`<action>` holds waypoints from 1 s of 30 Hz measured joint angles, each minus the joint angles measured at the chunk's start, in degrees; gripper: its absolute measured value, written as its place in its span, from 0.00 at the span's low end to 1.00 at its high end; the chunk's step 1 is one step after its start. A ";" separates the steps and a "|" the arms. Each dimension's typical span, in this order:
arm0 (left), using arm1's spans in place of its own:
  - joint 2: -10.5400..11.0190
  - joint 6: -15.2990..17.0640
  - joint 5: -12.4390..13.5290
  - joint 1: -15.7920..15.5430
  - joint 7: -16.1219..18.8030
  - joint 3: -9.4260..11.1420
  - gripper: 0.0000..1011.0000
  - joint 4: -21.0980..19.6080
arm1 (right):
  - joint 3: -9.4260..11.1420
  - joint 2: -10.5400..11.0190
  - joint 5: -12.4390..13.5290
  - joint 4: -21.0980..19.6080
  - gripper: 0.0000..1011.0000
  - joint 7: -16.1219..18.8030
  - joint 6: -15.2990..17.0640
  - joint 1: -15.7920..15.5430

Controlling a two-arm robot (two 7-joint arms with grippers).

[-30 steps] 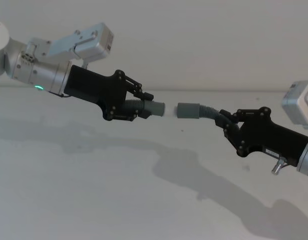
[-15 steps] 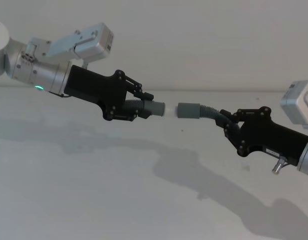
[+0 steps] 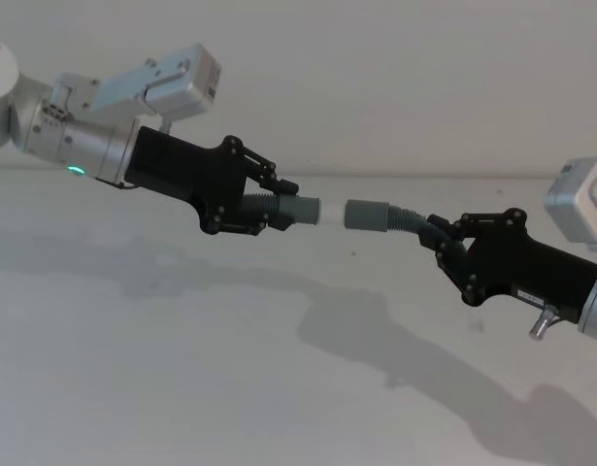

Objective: Use both hands to pick up one end of the pipe from the table, align the ends, and insert them.

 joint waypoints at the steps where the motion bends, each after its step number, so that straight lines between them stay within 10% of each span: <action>1: 0.01 0.00 0.00 0.00 0.00 -0.01 0.36 0.00 | -0.02 0.05 0.02 -0.01 0.09 0.00 0.00 0.01; 30: 0.05 0.00 0.00 0.00 0.00 -0.01 0.36 0.01 | -1.78 0.31 1.60 -0.36 0.09 -1.11 0.38 0.43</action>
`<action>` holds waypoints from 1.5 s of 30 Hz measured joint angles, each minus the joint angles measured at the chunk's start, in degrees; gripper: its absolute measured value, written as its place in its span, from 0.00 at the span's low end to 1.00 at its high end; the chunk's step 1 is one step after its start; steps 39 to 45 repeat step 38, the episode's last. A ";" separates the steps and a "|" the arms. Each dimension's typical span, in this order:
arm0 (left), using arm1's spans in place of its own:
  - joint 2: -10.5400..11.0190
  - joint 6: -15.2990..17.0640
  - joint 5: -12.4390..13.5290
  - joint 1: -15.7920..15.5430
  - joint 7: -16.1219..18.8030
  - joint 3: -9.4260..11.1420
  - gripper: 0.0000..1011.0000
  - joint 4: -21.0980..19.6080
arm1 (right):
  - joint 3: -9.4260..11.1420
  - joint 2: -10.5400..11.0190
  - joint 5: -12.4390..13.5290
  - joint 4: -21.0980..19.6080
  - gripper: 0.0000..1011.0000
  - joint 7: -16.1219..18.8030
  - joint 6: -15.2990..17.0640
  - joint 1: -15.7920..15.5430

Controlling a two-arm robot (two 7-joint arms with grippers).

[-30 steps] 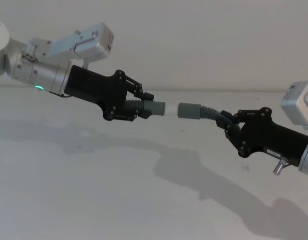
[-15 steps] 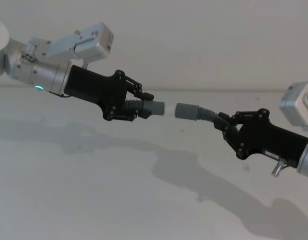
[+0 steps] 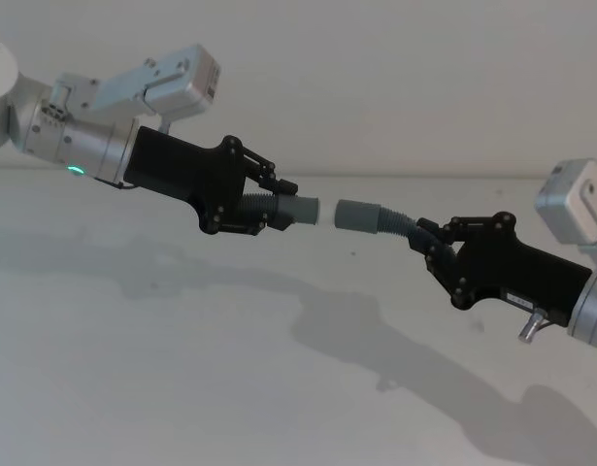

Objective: Use both hands to pick up one end of the pipe from the table, align the ends, and insert them.

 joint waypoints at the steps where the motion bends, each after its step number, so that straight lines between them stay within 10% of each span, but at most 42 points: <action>1: 0.00 0.00 0.00 0.00 0.00 0.00 0.36 0.00 | -0.10 -0.09 0.03 0.05 0.09 -0.20 0.04 0.06; 45: 0.00 0.00 0.00 0.00 0.00 0.00 0.36 0.00 | -0.80 -0.71 0.26 0.42 0.09 -1.59 0.34 0.38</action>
